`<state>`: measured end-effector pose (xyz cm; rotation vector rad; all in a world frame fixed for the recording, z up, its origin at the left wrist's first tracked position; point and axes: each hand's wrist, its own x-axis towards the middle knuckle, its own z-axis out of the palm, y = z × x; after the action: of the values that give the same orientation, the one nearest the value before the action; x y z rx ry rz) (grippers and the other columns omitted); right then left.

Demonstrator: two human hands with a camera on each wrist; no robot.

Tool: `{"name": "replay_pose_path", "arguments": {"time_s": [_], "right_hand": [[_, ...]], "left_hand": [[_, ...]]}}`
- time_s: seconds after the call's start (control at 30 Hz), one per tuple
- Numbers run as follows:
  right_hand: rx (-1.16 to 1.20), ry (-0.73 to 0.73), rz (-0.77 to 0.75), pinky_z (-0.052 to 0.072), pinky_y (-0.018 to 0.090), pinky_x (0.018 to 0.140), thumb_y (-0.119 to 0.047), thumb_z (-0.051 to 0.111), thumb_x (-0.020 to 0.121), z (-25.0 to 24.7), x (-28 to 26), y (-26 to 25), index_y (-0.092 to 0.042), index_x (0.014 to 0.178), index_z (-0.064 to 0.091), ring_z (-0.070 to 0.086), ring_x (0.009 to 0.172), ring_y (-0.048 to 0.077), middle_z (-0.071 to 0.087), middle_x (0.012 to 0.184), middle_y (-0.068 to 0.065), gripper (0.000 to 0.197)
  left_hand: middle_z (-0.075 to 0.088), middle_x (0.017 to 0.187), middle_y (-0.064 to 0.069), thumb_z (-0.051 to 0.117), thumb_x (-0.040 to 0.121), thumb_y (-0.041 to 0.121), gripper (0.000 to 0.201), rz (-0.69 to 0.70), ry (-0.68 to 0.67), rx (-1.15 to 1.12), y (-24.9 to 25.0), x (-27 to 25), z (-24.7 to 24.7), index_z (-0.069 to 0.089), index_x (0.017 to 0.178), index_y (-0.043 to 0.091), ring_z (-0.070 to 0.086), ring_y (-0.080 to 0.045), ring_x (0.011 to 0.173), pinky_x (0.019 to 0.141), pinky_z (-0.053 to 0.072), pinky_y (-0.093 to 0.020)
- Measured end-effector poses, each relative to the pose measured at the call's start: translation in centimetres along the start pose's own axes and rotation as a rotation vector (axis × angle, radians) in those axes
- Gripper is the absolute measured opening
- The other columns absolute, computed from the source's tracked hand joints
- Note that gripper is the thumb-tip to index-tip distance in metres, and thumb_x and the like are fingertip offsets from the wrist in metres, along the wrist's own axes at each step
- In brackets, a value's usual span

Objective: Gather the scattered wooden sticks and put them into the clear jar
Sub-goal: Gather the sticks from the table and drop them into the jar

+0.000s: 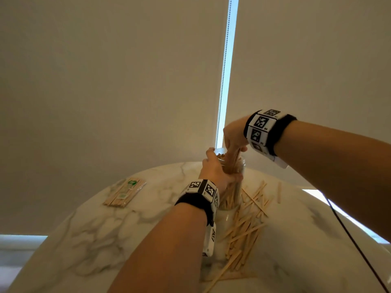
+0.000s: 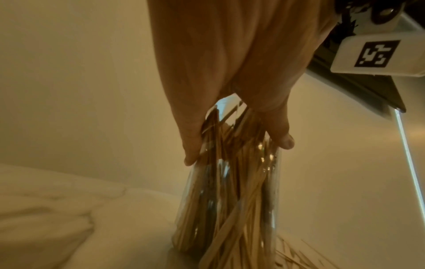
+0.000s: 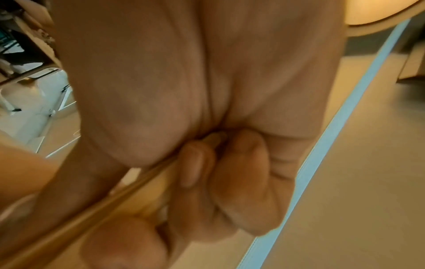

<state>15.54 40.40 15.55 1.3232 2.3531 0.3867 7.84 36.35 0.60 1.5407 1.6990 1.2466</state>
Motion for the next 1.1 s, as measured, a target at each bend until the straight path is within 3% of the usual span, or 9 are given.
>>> {"name": "replay_pose_path", "arguments": {"time_s": [0.17, 0.33, 0.5, 0.63, 0.77, 0.87, 0.97, 1.03, 1.1], "right_hand": [[0.068, -0.035, -0.039, 0.051, 0.024, 0.074, -0.043, 0.073, 0.086, 0.7, 1.2, -0.8, -0.019, 0.094, 0.075, 0.058, 0.073, 0.011, 0.066, 0.071, -0.007, 0.026], [0.043, 0.055, 0.021, 0.057, 0.031, 0.083, -0.028, 0.071, 0.088, 2.2, 2.8, -1.5, -0.013, 0.103, 0.076, 0.069, 0.09, 0.019, 0.074, 0.097, 0.003, 0.021], [-0.094, 0.192, 0.072, 0.052, 0.027, 0.07, -0.023, 0.068, 0.091, 3.3, 3.3, -2.0, -0.014, 0.1, 0.069, 0.061, 0.075, 0.017, 0.062, 0.078, -0.003, 0.013], [0.062, 0.012, 0.096, 0.053, 0.027, 0.069, -0.023, 0.068, 0.091, 2.9, 2.9, -1.0, -0.011, 0.114, 0.071, 0.061, 0.074, 0.016, 0.062, 0.077, -0.003, 0.026], [0.235, 0.034, 0.056, 0.058, 0.035, 0.09, -0.024, 0.073, 0.088, 1.8, 2.2, -0.3, -0.01, 0.113, 0.072, 0.072, 0.09, 0.019, 0.075, 0.099, 0.004, 0.028], [0.22, 0.037, 0.043, 0.054, 0.027, 0.085, -0.025, 0.072, 0.088, 2.7, 2.0, -0.3, -0.017, 0.111, 0.074, 0.068, 0.093, 0.014, 0.074, 0.105, -0.001, 0.025], [0.245, -0.043, 0.025, 0.05, 0.034, 0.096, -0.034, 0.07, 0.086, 3.2, 1.9, -0.2, -0.018, 0.113, 0.073, 0.064, 0.104, 0.018, 0.071, 0.109, 0.0, 0.031], [0.448, -0.02, 0.016, 0.053, 0.029, 0.088, -0.028, 0.072, 0.086, 3.0, 1.7, 0.2, -0.017, 0.11, 0.073, 0.066, 0.098, 0.015, 0.071, 0.107, 0.001, 0.027], [0.538, 0.088, 0.018, 0.05, 0.018, 0.066, -0.021, 0.074, 0.087, 3.1, 1.2, 0.5, -0.018, 0.104, 0.074, 0.065, 0.082, 0.008, 0.071, 0.096, -0.003, 0.017]], "left_hand": [[0.043, 0.141, -0.009, 0.09, 0.066, 0.037, 0.118, -0.016, 0.012, 0.044, 0.4, -0.4, -0.1, 0.01, 0.152, 0.025, 0.048, -0.029, 0.129, 0.106, 0.045, -0.043], [0.043, 0.14, -0.007, 0.089, 0.067, 0.041, 0.118, -0.018, 0.015, 0.051, 0.4, -0.4, 0.1, 0.008, 0.151, 0.026, 0.047, -0.028, 0.129, 0.106, 0.044, -0.042], [0.039, 0.142, -0.008, 0.088, 0.068, 0.041, 0.118, -0.041, 0.011, 0.041, 0.6, -0.2, 0.2, 0.006, 0.152, 0.026, 0.044, -0.029, 0.131, 0.108, 0.042, -0.044], [0.039, 0.142, -0.009, 0.087, 0.07, 0.038, 0.115, -0.04, 0.008, 0.047, 0.6, -0.6, 0.2, 0.007, 0.152, 0.026, 0.045, -0.03, 0.131, 0.107, 0.043, -0.044], [0.039, 0.142, -0.007, 0.088, 0.07, 0.035, 0.116, -0.051, 0.002, 0.031, 0.7, -0.7, 0.1, 0.006, 0.152, 0.028, 0.045, -0.029, 0.131, 0.107, 0.043, -0.044], [0.039, 0.143, -0.007, 0.089, 0.068, 0.034, 0.118, -0.058, 0.006, 0.013, 0.7, -0.8, 0.1, 0.007, 0.152, 0.03, 0.045, -0.029, 0.131, 0.108, 0.043, -0.045], [0.038, 0.144, -0.006, 0.089, 0.068, 0.035, 0.119, -0.066, 0.008, 0.014, 0.7, -0.8, 0.2, 0.006, 0.152, 0.03, 0.044, -0.03, 0.132, 0.108, 0.043, -0.045], [0.039, 0.143, -0.007, 0.089, 0.069, 0.035, 0.117, -0.056, 0.011, 0.019, 0.7, -0.9, 0.2, 0.007, 0.152, 0.029, 0.045, -0.029, 0.131, 0.107, 0.043, -0.044], [0.04, 0.142, -0.007, 0.088, 0.069, 0.035, 0.116, -0.045, 0.016, 0.015, 0.7, -1.0, 0.1, 0.008, 0.152, 0.028, 0.046, -0.029, 0.13, 0.106, 0.044, -0.044]]}}
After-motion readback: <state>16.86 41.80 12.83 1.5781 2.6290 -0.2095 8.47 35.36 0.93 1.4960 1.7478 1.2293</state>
